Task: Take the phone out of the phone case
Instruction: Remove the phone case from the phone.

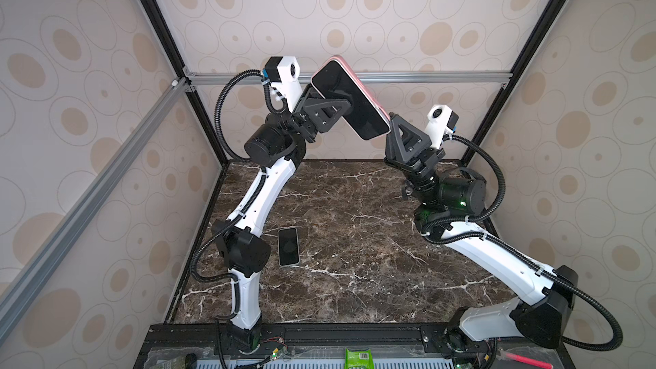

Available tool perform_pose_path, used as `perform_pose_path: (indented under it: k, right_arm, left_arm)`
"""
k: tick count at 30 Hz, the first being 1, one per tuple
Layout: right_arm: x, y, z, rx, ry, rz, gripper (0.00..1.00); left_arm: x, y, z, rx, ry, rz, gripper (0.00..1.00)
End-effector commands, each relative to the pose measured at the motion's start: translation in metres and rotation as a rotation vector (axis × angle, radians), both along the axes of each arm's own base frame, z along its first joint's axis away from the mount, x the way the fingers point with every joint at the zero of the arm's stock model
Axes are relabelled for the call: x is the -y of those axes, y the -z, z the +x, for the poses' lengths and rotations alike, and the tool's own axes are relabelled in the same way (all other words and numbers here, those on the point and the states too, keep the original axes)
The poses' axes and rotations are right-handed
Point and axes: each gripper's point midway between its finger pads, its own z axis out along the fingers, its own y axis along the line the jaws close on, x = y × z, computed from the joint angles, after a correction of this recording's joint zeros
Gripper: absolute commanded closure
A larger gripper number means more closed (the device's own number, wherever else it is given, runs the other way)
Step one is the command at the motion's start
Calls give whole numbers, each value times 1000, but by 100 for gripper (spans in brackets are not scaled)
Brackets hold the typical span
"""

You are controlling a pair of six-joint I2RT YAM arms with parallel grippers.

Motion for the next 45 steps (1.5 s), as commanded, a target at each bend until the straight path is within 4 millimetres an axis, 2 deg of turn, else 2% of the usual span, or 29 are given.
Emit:
perform_pose_path:
  k: [1, 14, 23, 32, 45]
  right_arm:
    - [-94, 69, -59, 0, -444, -374, 100]
    - [-103, 99, -38, -132, -349, -500, 100]
    - [-112, 141, -8, -339, -340, -581, 100]
    - [-106, 176, 15, -471, -273, -650, 100]
    - [-80, 212, 28, -354, 31, -939, 100]
  left_arm:
    - [61, 80, 46, -42, 6, 276, 100]
    - [63, 78, 23, 11, 41, 297, 100]
    - [66, 76, 12, 39, 59, 307, 100]
    - [66, 77, 12, 40, 60, 311, 100]
    - [71, 84, 10, 32, 87, 319, 100]
